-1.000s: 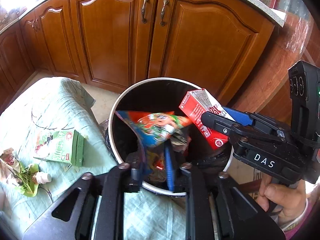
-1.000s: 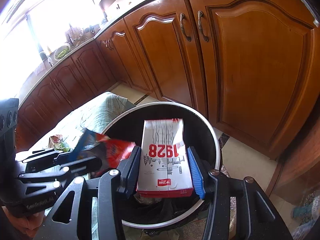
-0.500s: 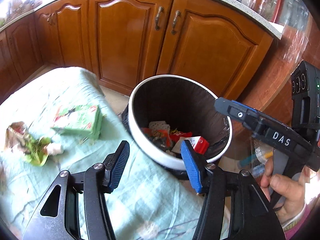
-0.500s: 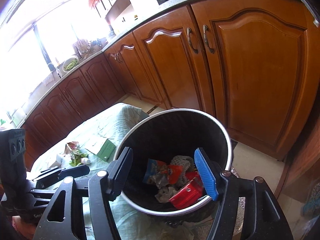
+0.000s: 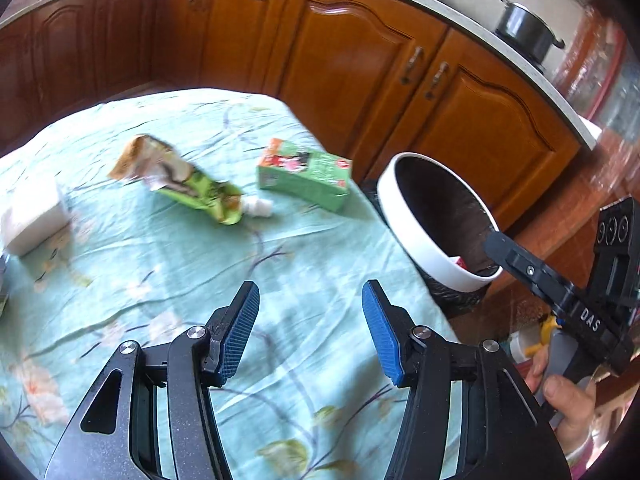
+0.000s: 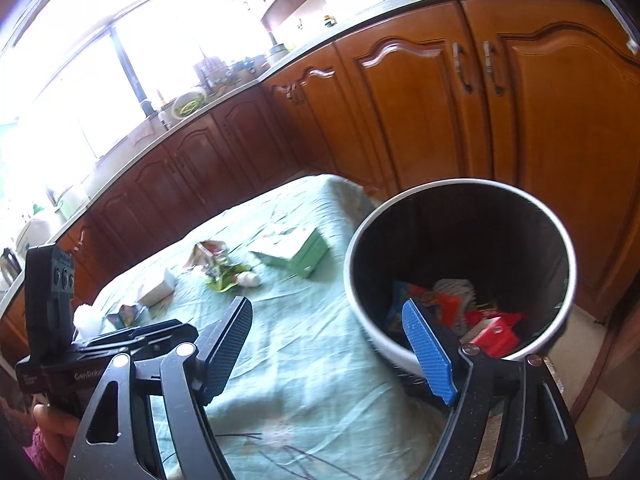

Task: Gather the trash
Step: 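Move both open tools back toward the pouch and green carton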

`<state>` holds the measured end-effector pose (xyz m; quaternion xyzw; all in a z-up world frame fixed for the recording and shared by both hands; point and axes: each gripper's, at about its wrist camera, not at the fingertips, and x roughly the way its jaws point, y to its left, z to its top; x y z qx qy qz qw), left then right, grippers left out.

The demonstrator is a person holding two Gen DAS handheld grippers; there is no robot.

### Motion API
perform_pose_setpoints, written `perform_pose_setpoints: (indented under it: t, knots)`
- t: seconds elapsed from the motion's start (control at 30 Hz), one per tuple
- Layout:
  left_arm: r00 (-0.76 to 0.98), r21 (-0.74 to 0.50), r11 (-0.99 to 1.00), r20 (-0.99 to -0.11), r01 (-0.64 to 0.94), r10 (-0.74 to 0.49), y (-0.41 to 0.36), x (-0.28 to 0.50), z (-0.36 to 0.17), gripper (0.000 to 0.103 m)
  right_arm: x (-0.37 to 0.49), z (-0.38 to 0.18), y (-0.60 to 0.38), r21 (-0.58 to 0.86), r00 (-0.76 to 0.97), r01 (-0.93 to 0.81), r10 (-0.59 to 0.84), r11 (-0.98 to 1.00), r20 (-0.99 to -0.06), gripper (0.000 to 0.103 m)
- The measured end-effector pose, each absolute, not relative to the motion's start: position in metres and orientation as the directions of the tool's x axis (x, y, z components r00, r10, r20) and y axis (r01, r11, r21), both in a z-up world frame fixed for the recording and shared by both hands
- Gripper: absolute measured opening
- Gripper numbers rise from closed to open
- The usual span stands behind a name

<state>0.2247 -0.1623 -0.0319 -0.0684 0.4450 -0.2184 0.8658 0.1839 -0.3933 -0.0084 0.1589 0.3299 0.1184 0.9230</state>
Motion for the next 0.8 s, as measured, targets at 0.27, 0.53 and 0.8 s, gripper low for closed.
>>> perform_pose_setpoints:
  t: [0.27,0.53,0.8]
  knots:
    - [0.523,-0.355,0.911,-0.746,0.212,-0.412,-0.111,0.232,-0.041,0.054,0.200,-0.012,-0.350,0.303,0.708,-0.235,0.377,0.923,-0.597,0.081]
    - [0.513,-0.384,0.909,-0.754,0.163,-0.411,-0.100,0.247,-0.046,0.054,0.219,-0.013,-0.331,0.232,0.672,-0.312,0.386,0.921,-0.632,0.081]
    - [0.505,-0.432,0.896,-0.753,0.103,-0.421,-0.091,0.267,-0.048,0.054,0.250,-0.017,-0.330,0.193,0.644,-0.333,0.372,0.923,-0.668,0.081]
